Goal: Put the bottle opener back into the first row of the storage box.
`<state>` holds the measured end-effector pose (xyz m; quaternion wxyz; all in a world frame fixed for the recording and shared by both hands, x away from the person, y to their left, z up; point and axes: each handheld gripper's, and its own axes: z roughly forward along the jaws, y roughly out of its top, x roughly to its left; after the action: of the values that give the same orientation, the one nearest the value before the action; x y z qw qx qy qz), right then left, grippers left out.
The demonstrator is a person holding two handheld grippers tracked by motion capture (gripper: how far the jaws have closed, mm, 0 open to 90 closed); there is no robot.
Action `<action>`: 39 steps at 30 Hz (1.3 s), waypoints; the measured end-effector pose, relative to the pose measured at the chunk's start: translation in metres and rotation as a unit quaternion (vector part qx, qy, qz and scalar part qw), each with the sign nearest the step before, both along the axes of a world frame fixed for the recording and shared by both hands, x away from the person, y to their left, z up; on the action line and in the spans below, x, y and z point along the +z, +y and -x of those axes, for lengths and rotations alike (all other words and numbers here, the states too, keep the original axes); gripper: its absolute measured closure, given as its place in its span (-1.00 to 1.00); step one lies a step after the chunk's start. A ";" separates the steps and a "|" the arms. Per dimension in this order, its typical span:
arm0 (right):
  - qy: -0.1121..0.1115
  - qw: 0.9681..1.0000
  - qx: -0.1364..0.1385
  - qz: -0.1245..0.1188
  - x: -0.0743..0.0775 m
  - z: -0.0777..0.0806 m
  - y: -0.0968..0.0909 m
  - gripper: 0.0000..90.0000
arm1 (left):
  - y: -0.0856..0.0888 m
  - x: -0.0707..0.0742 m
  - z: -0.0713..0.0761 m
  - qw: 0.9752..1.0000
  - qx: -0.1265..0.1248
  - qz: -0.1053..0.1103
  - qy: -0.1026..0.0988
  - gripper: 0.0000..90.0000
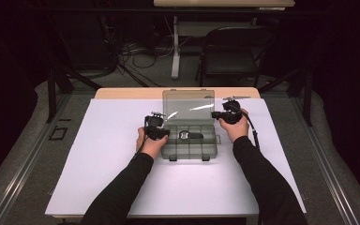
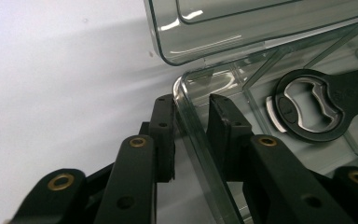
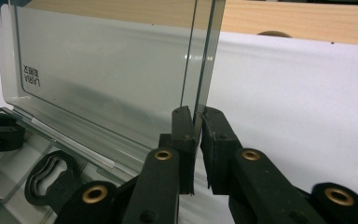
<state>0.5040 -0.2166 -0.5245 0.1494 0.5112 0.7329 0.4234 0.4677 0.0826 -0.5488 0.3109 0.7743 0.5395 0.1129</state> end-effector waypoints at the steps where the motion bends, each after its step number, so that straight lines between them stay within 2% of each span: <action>1: -0.003 1.000 0.001 0.002 0.000 0.001 0.000 0.87 | 0.001 0.001 0.000 1.000 -0.001 0.000 0.000 0.50; 8: -0.012 1.000 -0.002 0.003 -0.001 0.003 0.001 0.88 | 0.005 0.012 0.002 1.000 -0.014 0.018 -0.013 0.29; 12: -0.017 1.000 -0.004 0.002 -0.001 0.005 0.001 0.88 | 0.011 0.023 0.001 0.999 -0.013 0.021 -0.036 0.20; 13: -0.018 1.000 -0.005 0.002 -0.001 0.005 0.002 0.88 | 0.013 0.026 0.000 0.999 -0.013 0.018 -0.041 0.20; 17: -0.020 1.000 -0.005 0.004 -0.001 0.005 0.002 0.88 | 0.024 0.039 -0.005 0.998 -0.003 0.029 -0.054 0.20; 21: -0.021 1.000 -0.005 0.006 -0.001 0.005 0.002 0.88 | 0.032 0.049 -0.011 0.997 0.005 0.041 -0.058 0.20; 23: -0.022 1.000 -0.005 0.006 -0.001 0.005 0.002 0.88 | 0.036 0.052 -0.014 0.996 -0.004 0.052 -0.077 0.20; 25: -0.022 1.000 -0.004 0.008 -0.001 0.006 0.002 0.88 | 0.038 0.055 -0.016 0.995 -0.006 0.049 -0.088 0.20; 35: -0.026 1.000 -0.006 0.010 -0.001 0.007 0.003 0.88 | 0.043 0.076 -0.031 0.994 -0.024 0.050 -0.091 0.26; 39: -0.027 1.000 -0.006 0.011 -0.001 0.007 0.004 0.88 | 0.040 0.083 -0.037 0.994 -0.027 0.059 -0.088 0.29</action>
<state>0.4970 -0.2131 -0.5252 0.1775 0.5022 0.7302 0.4279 0.5047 0.1231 -0.4659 0.4052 0.7558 0.4949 0.1405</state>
